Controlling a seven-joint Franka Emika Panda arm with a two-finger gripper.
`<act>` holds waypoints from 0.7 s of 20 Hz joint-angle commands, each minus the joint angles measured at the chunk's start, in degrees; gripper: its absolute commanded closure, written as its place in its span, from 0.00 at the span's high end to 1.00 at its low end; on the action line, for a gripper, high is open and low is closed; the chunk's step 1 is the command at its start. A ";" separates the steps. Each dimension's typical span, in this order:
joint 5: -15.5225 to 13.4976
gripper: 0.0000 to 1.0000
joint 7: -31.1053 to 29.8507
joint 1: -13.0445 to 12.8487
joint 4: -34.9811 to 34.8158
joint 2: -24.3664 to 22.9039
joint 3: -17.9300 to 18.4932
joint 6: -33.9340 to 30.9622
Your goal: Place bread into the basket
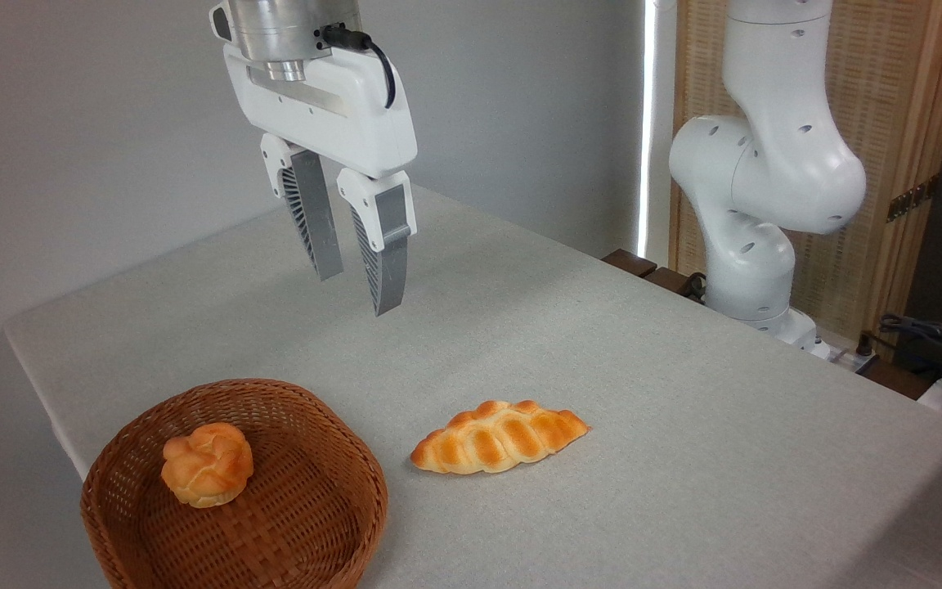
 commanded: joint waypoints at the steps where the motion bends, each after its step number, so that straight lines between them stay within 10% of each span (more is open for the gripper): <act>1: -0.54 1.00 0.67 -0.20 0.88 0.17 0.74 -1.17; 14: -0.45 1.00 2.52 -0.37 0.09 0.61 0.47 -1.17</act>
